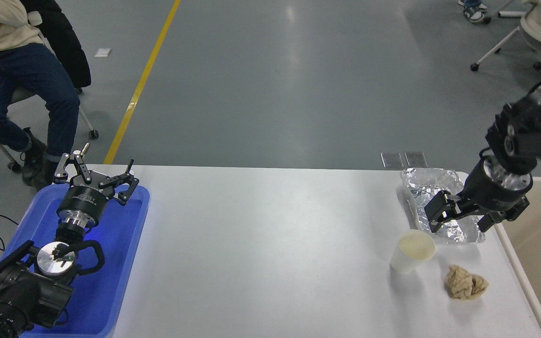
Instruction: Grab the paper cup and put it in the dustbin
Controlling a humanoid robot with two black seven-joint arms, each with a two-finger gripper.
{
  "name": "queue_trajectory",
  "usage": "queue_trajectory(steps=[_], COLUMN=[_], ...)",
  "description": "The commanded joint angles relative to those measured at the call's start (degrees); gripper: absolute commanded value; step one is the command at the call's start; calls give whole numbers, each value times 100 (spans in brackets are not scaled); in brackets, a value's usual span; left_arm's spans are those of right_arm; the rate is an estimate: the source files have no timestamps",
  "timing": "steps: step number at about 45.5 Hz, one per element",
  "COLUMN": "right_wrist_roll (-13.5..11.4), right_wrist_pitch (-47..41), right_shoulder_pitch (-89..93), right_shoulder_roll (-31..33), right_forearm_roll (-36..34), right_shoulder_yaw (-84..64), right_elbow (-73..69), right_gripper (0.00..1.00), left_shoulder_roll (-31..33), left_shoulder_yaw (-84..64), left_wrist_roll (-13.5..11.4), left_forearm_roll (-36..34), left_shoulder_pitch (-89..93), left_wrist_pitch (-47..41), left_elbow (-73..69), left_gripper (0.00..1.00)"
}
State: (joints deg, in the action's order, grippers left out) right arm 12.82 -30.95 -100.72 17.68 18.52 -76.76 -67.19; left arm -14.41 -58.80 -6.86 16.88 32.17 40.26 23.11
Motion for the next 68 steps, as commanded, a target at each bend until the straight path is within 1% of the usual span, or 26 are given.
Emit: queue_trajectory(steps=[1, 7, 20, 21, 23, 27, 34, 38, 41, 43, 44, 61, 68], right_wrist_roll=[-7, -7, -7, -7, -7, -16, -16, -16, -16, -16, -16, -16, 1], right_wrist_pitch=[1617, 2084, 2119, 2128, 2145, 2268, 2295, 2269, 2225, 2216, 2207, 1979, 1681], right_shoulder_pitch=[817, 1116, 1775, 1819, 1889, 1934, 1934, 1942, 1934, 1925, 1925, 1898, 1820], right_shoulder_roll=[-2, -2, -45, -63, -115, -151, -151, -160, -151, -142, -142, -125, -107], right_forearm_roll=[-138, -138, -138, -138, -138, -147, -147, -147, -138, -147, -138, -147, -138], right_shoulder_yaw=[65, 196, 504, 513, 530, 539, 531, 530, 522, 522, 522, 530, 530], right_elbow=[48, 65, 627, 663, 715, 751, 742, 742, 725, 716, 707, 663, 619], right_gripper=[100, 100, 100, 98, 89, 85, 52, 27, 12, 2, 0, 0, 0], left_shoulder_roll=[0, 0, 0, 0, 0, 0, 0, 0, 0, 0, 0, 0, 0], left_shoulder_yaw=[0, 0, 0, 0, 0, 0, 0, 0, 0, 0, 0, 0, 0], left_wrist_roll=[1, 1, 1, 1, 1, 1, 1, 1, 1, 1, 1, 1, 1], left_forearm_roll=[0, 0, 0, 0, 0, 0, 0, 0, 0, 0, 0, 0, 0], left_shoulder_pitch=[0, 0, 0, 0, 0, 0, 0, 0, 0, 0, 0, 0, 0], left_wrist_pitch=[-1, -1, -1, -1, -1, -1, -1, -1, -1, -1, -1, -1, -1], left_elbow=[9, 1, 1, 1, 1, 1, 9, 1, 9, 1, 1, 1, 1], left_gripper=[100, 100, 100, 100, 100, 100, 100, 100, 100, 100, 100, 100, 100])
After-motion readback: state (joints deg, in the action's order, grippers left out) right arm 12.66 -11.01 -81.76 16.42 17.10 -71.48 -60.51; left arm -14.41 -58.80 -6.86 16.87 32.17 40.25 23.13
